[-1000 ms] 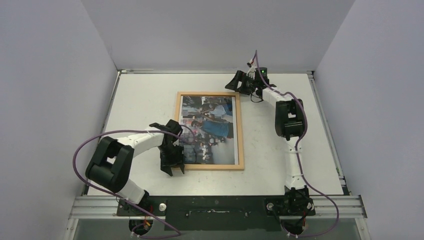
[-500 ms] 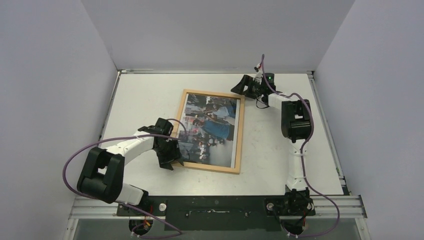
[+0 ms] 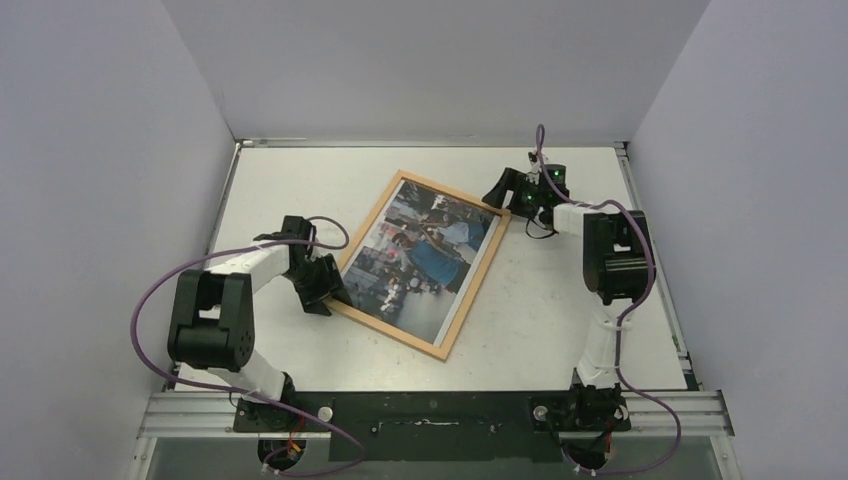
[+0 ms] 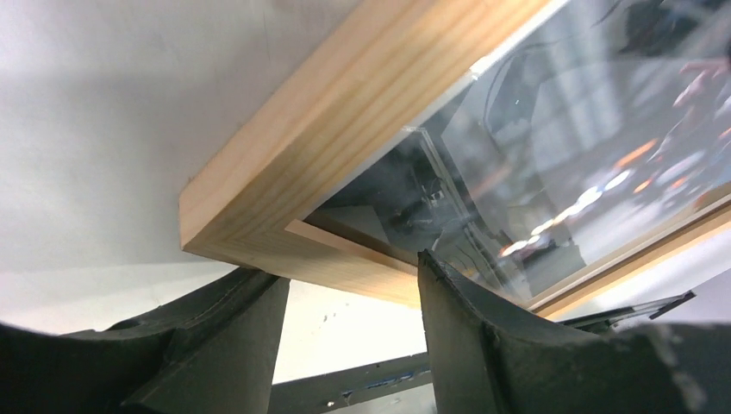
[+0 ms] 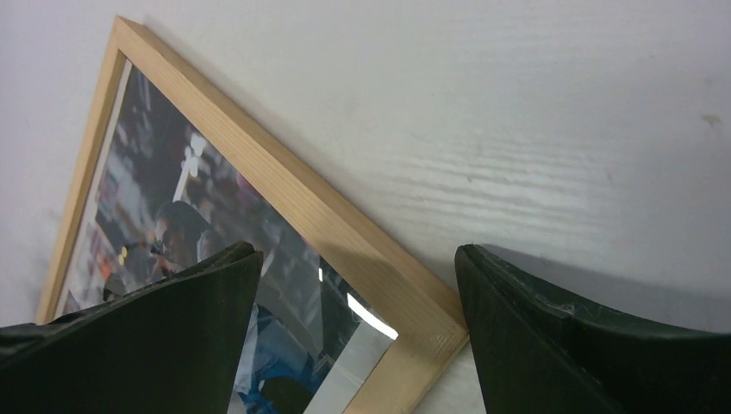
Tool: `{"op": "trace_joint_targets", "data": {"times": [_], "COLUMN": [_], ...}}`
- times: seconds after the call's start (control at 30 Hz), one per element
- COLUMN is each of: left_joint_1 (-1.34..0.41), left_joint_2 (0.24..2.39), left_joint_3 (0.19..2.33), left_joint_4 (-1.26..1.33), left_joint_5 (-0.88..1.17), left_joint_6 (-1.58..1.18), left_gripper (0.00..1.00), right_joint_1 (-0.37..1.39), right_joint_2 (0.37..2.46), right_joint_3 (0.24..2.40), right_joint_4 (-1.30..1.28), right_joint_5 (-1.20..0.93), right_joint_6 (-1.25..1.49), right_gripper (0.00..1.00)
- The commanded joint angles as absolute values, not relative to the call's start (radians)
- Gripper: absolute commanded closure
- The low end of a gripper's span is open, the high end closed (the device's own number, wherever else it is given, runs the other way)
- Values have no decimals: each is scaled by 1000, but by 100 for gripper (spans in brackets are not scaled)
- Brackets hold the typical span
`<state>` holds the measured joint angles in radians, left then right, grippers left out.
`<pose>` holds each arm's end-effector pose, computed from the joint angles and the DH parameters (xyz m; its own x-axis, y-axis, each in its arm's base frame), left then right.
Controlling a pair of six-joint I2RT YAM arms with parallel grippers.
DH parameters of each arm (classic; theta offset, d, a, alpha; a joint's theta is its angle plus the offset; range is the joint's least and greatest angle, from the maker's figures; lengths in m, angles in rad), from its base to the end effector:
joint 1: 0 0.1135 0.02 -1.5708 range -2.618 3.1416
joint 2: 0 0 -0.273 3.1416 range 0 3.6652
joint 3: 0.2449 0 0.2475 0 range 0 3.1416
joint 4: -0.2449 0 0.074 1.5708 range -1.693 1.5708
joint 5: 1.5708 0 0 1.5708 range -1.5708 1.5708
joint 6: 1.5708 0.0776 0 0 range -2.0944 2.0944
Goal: Put the photo into the frame
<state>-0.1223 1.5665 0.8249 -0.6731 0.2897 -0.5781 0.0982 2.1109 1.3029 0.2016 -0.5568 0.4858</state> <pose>0.2548 -0.0537 0.1220 -0.9091 -0.4158 0.0240 -0.4009 0.8579 -0.3213 0.4783 0.0883 0.1358 -0.7422 0.3252 -0.5860 -0.1909 0.7356 0.6500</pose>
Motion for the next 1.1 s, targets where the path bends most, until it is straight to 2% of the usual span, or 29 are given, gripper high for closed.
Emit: {"op": "trace_joint_targets", "data": {"times": [0.0,0.17,0.53,0.9,1.07], "left_joint_1": [-88,-81,-81,-83,-81], "left_joint_2": [1708,1891,2129,2171,2136], "left_joint_3": [973,1169,1466,1509,1524], "left_joint_4": [-396,-359,-319,-317,-436], "left_joint_5": [399,495,539,538,387], "left_joint_6": [-503,-530,-537,-542,-516], "left_gripper": [46,45,44,44,42], "right_joint_1": [147,161,266,329,332], "right_joint_2": [1976,1891,1699,1496,1393], "right_joint_3": [1177,1038,805,721,745], "right_joint_4": [72,62,-8,-138,-268], "right_joint_5": [-616,-565,-505,-402,-243], "right_joint_6": [510,512,508,551,545], "right_gripper": [17,17,17,17,15]}}
